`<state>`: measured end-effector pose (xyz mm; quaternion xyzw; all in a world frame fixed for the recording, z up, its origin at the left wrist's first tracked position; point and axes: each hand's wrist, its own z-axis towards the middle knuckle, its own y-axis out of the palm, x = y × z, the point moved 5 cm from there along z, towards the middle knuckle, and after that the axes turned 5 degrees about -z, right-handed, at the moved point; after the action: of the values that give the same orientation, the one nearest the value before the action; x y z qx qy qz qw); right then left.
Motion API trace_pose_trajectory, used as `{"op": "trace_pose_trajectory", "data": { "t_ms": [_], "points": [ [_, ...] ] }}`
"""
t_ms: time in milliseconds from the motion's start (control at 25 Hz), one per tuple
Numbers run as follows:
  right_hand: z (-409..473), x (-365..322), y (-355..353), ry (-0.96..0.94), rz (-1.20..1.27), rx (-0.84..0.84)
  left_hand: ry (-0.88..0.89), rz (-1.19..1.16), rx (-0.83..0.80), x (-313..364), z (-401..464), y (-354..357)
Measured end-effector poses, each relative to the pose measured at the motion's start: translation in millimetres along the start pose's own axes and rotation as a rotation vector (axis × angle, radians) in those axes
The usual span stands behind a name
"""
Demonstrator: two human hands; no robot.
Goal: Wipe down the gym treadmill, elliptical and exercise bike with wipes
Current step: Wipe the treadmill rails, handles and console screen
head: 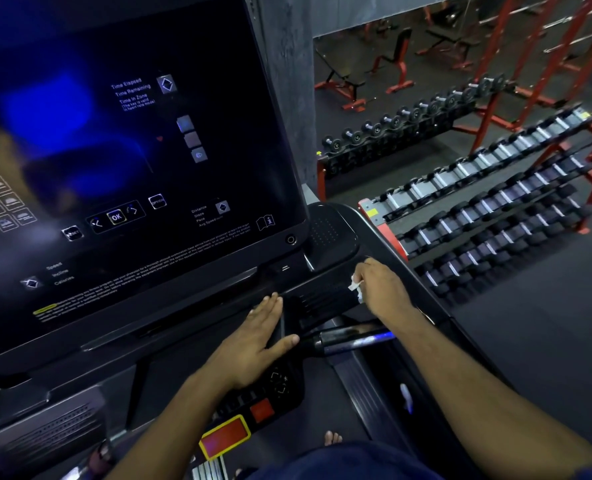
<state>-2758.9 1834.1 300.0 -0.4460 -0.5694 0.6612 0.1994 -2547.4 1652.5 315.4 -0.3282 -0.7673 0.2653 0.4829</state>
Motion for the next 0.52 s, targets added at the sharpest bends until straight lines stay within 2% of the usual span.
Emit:
{"op": "trace_pose_trajectory", "data": {
  "t_ms": [120,320,440,520],
  "points": [
    [-8.9,-0.6,-2.9,0.017,0.119,-0.054,0.017,-0.006,-0.008,-4.5,2.4,1.2],
    [-70.2,18.3,-38.8,-0.097,0.131,0.255,0.011,0.0,-0.015,-7.4,4.7,3.6],
    [-103.6,26.9,-10.5,-0.05,0.162,0.252,0.014,-0.009,-0.003,-9.1,4.9,3.4],
    [-115.2,17.5,21.7,-0.048,0.182,0.307,0.004,-0.008,-0.009,-9.0,5.2,4.1]
  ]
}}
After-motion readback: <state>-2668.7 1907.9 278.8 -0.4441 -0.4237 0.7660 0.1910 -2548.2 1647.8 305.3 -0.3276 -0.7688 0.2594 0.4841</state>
